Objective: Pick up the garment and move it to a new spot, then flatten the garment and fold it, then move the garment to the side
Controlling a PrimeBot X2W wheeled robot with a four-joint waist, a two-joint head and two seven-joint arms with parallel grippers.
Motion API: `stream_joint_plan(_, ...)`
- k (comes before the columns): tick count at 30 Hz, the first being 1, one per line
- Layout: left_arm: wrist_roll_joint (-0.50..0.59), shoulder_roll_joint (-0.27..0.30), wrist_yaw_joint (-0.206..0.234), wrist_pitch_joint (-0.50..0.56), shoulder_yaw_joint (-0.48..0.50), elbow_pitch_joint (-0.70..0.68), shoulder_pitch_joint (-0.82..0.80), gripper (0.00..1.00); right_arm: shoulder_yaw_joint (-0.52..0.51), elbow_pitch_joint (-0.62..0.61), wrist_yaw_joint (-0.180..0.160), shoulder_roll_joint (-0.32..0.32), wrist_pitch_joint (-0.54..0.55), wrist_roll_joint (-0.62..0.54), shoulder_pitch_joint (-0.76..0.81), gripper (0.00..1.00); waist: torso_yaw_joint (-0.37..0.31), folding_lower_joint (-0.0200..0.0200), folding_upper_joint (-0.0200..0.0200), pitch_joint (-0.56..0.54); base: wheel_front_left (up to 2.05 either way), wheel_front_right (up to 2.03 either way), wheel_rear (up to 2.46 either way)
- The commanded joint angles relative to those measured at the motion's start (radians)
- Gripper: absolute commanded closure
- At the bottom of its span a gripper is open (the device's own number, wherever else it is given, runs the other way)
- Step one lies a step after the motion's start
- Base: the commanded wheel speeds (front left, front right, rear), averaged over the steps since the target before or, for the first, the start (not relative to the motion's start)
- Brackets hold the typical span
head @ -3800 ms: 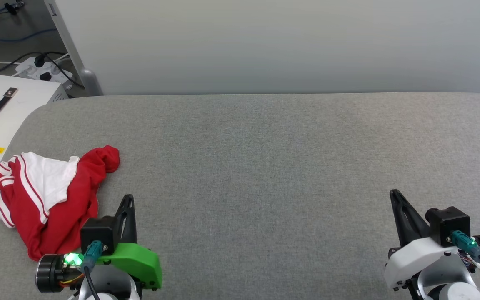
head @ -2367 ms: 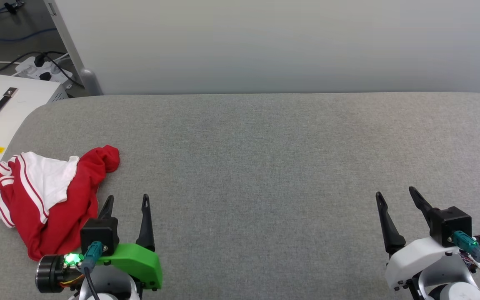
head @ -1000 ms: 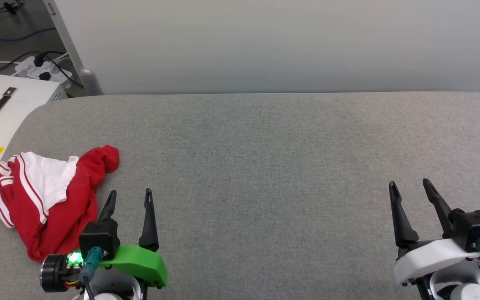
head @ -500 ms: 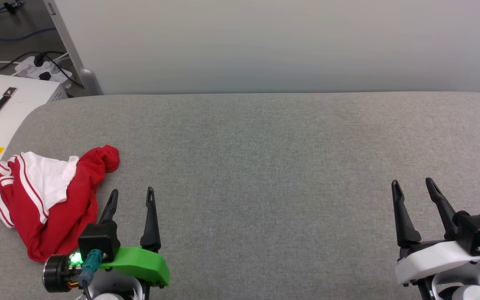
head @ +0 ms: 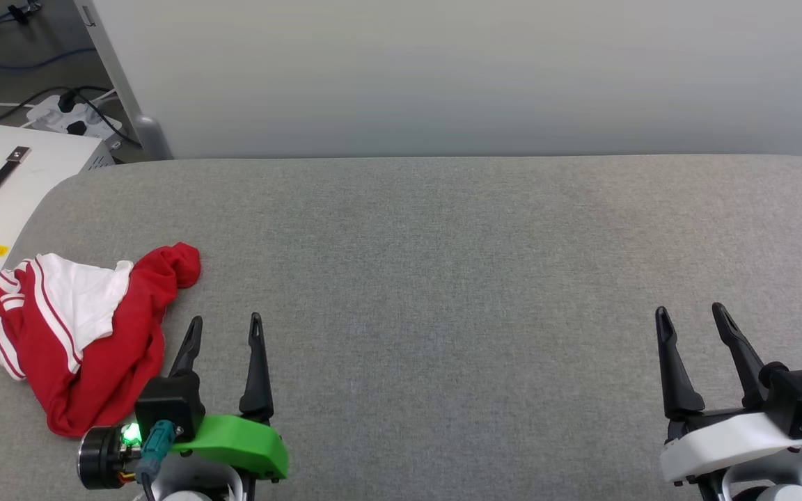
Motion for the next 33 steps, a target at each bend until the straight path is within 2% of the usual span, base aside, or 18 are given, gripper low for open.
stream_joint_plan(1,-0.006,-0.003,0.005,-0.011,-0.003,0.002,0.0,0.0,0.002,-0.007,0.0,0.0,-0.013,0.006,0.013,0.0,0.0,0.0,-0.0001,0.001,0.0,0.0,0.0)
stream_joint_plan(33,-0.019,-0.004,0.031,-0.078,-0.033,0.037,-0.003,0.0,0.003,0.004,-0.001,-0.001,-0.079,-0.001,0.047,0.0,0.015,0.0,-0.0001,-0.001,0.0,0.0,0.0)
